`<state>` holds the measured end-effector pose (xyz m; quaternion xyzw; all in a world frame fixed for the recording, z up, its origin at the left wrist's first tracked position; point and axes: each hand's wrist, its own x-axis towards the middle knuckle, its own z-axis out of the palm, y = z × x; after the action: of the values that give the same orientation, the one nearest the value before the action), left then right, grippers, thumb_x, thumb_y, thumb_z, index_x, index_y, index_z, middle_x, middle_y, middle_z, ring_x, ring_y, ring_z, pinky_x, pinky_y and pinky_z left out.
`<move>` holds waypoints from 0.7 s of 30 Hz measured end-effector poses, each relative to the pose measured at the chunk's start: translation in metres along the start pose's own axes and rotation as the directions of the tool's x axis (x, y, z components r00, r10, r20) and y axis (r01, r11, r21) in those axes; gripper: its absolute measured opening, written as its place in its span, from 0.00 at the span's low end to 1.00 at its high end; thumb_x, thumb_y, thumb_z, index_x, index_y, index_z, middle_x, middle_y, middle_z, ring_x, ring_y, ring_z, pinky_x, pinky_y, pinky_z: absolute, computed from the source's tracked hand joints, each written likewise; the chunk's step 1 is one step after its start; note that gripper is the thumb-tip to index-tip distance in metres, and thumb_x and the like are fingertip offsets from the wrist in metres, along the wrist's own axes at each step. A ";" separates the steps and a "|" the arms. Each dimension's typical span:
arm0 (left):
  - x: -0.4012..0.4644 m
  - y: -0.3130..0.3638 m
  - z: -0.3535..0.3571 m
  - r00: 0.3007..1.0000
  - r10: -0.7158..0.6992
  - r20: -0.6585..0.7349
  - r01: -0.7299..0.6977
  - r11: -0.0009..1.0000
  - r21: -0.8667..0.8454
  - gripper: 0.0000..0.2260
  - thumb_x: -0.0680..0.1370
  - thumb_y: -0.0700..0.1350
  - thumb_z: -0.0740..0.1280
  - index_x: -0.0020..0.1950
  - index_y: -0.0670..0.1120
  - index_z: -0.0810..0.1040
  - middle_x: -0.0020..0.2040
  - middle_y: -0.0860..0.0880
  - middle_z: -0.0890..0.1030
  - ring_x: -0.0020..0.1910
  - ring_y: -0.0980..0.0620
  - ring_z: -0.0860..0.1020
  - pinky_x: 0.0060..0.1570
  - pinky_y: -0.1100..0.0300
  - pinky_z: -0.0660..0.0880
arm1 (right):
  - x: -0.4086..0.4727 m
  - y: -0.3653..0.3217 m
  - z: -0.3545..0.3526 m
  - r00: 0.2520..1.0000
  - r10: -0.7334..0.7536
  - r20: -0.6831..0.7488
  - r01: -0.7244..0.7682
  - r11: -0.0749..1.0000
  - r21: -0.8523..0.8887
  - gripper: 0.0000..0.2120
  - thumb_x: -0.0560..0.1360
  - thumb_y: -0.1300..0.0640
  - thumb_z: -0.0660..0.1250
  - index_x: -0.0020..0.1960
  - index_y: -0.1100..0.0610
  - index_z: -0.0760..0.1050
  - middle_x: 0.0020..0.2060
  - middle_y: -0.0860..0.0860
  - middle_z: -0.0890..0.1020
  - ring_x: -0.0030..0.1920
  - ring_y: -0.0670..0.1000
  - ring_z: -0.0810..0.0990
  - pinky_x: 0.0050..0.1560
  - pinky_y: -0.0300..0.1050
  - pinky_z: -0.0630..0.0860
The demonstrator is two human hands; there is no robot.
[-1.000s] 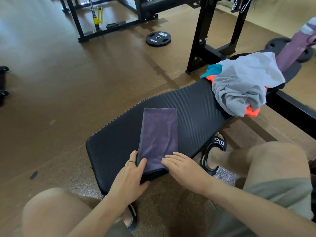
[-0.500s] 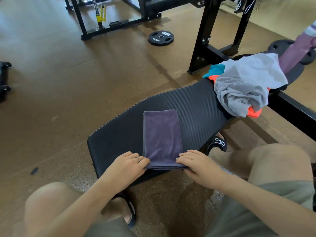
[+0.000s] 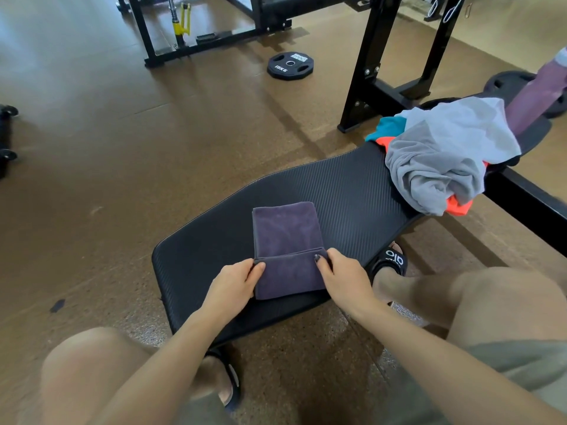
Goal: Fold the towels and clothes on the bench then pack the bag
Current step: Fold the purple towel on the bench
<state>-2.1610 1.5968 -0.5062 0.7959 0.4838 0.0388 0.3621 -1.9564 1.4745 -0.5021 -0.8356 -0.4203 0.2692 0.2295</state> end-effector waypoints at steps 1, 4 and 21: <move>0.001 -0.001 0.001 1.000 -0.015 -0.002 0.015 1.000 -0.003 0.18 0.84 0.57 0.60 0.40 0.49 0.76 0.36 0.52 0.80 0.36 0.51 0.79 0.42 0.47 0.79 | 0.001 -0.002 0.002 1.000 0.003 -0.021 -0.004 0.999 -0.044 0.14 0.85 0.45 0.55 0.44 0.49 0.66 0.37 0.44 0.76 0.36 0.46 0.75 0.31 0.40 0.64; 0.001 -0.001 0.002 0.999 -0.037 0.008 0.037 0.999 -0.025 0.17 0.84 0.56 0.60 0.39 0.50 0.75 0.36 0.51 0.81 0.35 0.52 0.79 0.41 0.50 0.78 | -0.001 -0.004 0.005 0.999 0.027 -0.041 -0.026 0.999 0.021 0.13 0.85 0.47 0.55 0.43 0.48 0.65 0.36 0.44 0.76 0.35 0.44 0.74 0.30 0.38 0.62; -0.010 -0.005 0.019 1.000 -0.004 -0.009 0.005 0.995 0.100 0.15 0.84 0.56 0.58 0.45 0.51 0.78 0.40 0.54 0.80 0.39 0.55 0.79 0.45 0.52 0.79 | -0.013 0.017 0.031 0.970 -0.063 -0.233 0.004 0.969 -0.247 0.13 0.84 0.47 0.56 0.49 0.51 0.74 0.44 0.45 0.73 0.43 0.46 0.72 0.43 0.39 0.67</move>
<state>-2.1623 1.5801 -0.5202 0.8116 0.4886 0.0172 0.3199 -1.9731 1.4596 -0.5320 -0.8766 -0.4337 0.1087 0.1782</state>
